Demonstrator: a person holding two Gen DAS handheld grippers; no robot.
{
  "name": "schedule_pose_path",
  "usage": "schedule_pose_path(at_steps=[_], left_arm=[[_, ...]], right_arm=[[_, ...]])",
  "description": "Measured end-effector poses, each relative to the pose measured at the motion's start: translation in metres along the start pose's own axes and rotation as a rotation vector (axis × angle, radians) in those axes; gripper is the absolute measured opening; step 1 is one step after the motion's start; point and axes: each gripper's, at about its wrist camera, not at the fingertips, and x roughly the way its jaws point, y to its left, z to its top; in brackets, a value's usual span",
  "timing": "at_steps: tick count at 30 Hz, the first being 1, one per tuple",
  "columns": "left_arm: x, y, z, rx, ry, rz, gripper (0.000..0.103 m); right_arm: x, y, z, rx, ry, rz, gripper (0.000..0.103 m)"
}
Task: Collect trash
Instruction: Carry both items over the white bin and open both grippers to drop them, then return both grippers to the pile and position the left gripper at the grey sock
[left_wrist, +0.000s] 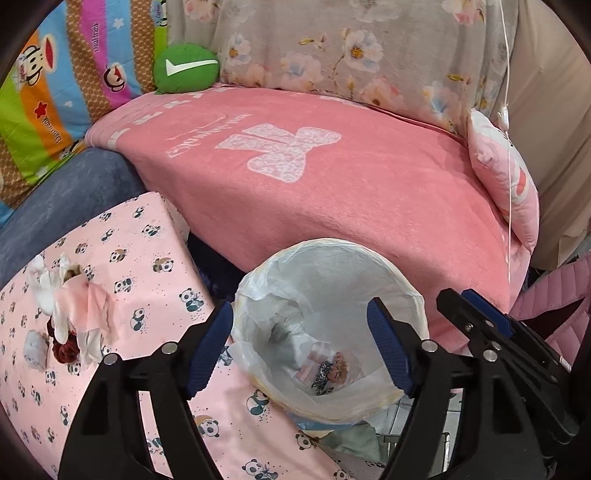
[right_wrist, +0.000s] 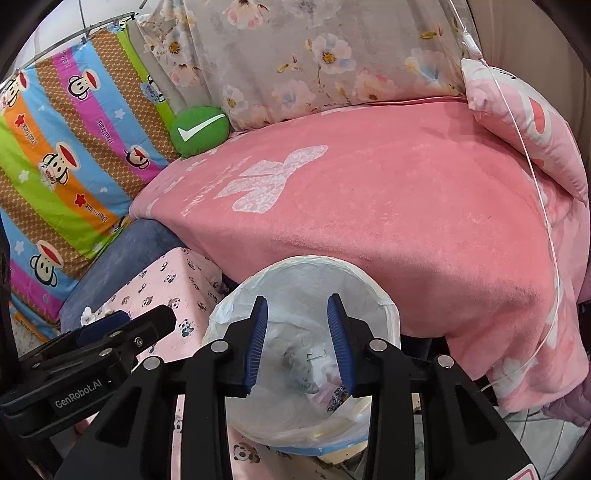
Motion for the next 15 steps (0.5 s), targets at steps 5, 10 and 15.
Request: schedule_pose_path(at_steps=[5,10,15], left_arm=[[-0.006,0.015,-0.004,-0.04,-0.005,0.014,0.071],[-0.014,0.035,-0.01,-0.086,-0.011,0.033,0.071],[-0.022,0.059,-0.017,-0.13,-0.016,0.061,0.071]], right_arm=[[-0.001,0.007,-0.004,-0.016,0.006,0.005,0.036],[-0.001,0.023,-0.01,-0.047,0.011,0.021,0.038],[0.0,0.044,-0.015,-0.073,0.019,0.051,0.038]])
